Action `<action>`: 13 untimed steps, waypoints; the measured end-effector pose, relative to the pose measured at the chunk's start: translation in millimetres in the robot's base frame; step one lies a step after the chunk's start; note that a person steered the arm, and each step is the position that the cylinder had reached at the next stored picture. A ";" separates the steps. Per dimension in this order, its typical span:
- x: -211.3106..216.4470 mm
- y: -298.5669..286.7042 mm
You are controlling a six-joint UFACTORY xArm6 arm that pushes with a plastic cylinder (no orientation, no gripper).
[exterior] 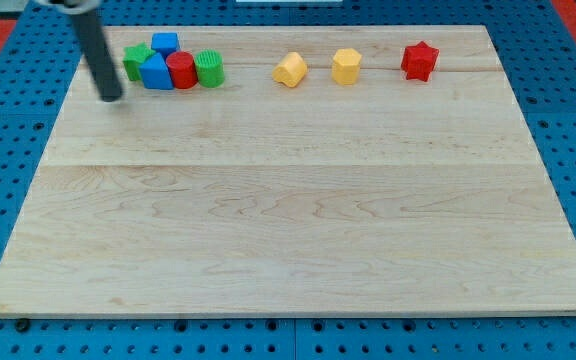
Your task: Move the cube into the triangle
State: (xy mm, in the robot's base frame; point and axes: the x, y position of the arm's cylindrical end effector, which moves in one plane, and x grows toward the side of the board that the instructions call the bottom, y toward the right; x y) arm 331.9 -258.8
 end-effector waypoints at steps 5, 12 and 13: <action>-139.5 101.4; -109.4 117.9; -109.4 109.4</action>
State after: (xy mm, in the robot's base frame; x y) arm 222.5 -149.3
